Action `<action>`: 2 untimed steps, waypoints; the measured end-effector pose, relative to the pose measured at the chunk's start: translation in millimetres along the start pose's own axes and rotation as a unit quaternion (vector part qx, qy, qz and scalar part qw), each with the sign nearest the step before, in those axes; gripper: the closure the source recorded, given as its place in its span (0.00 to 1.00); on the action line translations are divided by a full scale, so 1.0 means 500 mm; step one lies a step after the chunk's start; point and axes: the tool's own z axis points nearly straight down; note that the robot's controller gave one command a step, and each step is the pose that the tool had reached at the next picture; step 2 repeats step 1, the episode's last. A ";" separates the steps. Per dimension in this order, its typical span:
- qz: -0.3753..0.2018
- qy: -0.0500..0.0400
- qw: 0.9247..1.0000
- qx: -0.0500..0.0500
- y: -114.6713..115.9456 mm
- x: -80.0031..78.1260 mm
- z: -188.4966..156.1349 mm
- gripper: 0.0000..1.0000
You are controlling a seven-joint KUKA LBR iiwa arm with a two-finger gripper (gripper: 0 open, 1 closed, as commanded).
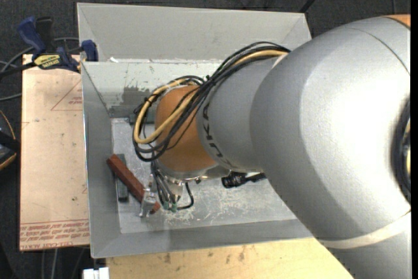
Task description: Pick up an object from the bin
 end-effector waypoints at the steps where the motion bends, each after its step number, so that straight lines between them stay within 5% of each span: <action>1: 0.000 0.000 1.000 0.000 0.000 0.000 0.000 1.00; 2: 0.000 0.000 1.000 0.000 0.000 0.000 0.000 1.00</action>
Offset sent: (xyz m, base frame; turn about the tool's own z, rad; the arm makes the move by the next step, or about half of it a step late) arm 0.0075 0.0010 0.1280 -0.0519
